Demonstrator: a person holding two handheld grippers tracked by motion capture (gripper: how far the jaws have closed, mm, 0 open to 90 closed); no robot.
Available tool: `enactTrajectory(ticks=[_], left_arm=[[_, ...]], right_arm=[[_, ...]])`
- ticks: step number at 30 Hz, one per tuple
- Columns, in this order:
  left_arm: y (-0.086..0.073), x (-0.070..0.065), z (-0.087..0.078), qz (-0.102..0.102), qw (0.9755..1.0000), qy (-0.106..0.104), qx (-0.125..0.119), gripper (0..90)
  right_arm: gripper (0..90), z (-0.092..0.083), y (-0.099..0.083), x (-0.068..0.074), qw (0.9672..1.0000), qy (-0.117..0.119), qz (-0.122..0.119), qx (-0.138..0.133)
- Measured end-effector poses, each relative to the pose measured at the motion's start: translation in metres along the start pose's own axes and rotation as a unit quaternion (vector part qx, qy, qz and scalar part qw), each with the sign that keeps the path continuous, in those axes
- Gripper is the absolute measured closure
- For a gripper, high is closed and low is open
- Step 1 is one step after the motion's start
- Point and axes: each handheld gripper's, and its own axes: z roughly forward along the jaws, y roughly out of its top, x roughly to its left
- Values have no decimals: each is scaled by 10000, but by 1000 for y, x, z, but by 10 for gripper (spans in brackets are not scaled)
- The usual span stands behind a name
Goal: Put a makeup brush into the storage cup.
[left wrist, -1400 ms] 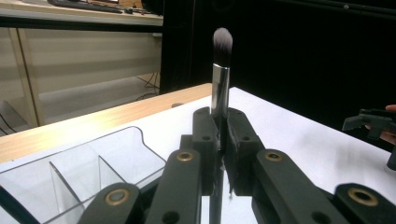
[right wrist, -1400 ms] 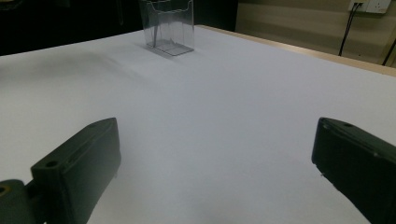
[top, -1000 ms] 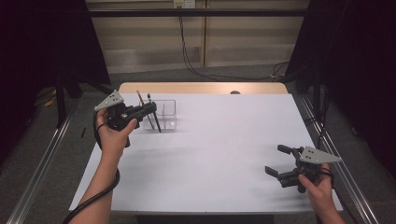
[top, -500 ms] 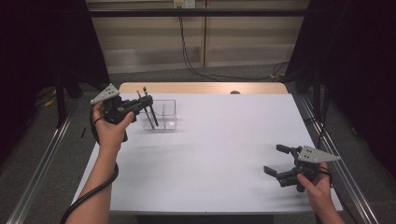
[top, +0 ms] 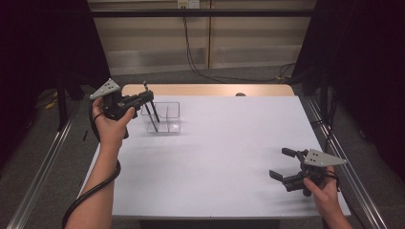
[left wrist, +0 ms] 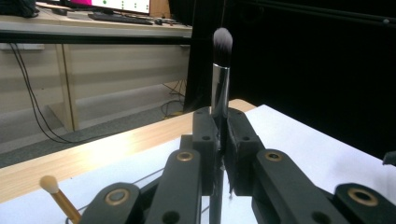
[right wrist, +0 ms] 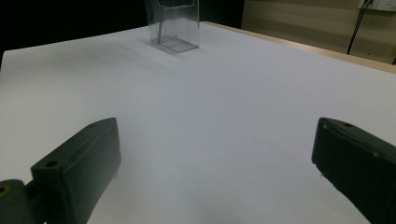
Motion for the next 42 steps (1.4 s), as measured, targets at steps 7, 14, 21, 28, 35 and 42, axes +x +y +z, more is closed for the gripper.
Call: enactTrajectory(ticks=[7, 14, 21, 28, 35, 42], left_arm=[[6, 5, 1, 22, 9999, 103, 4, 839], [11, 9, 2, 35, 9998, 186, -20, 839], [13, 14, 5, 35, 9996, 280, -46, 839], [16, 18, 8, 16, 9992, 398, -44, 839], [19, 22, 10, 65, 9988, 480, -58, 839], [18, 25, 13, 37, 9983, 583, -78, 839]], right_arm=[[12, 0, 0, 0, 10000, 6, 6, -12], [12, 0, 0, 0, 10000, 2, 0, -20], [12, 0, 0, 0, 10000, 3, 4, -25], [12, 0, 0, 0, 10000, 15, -4, -23], [12, -1, 0, 0, 10000, 9, 12, -54], [12, 0, 0, 0, 10000, 18, 11, -44]])
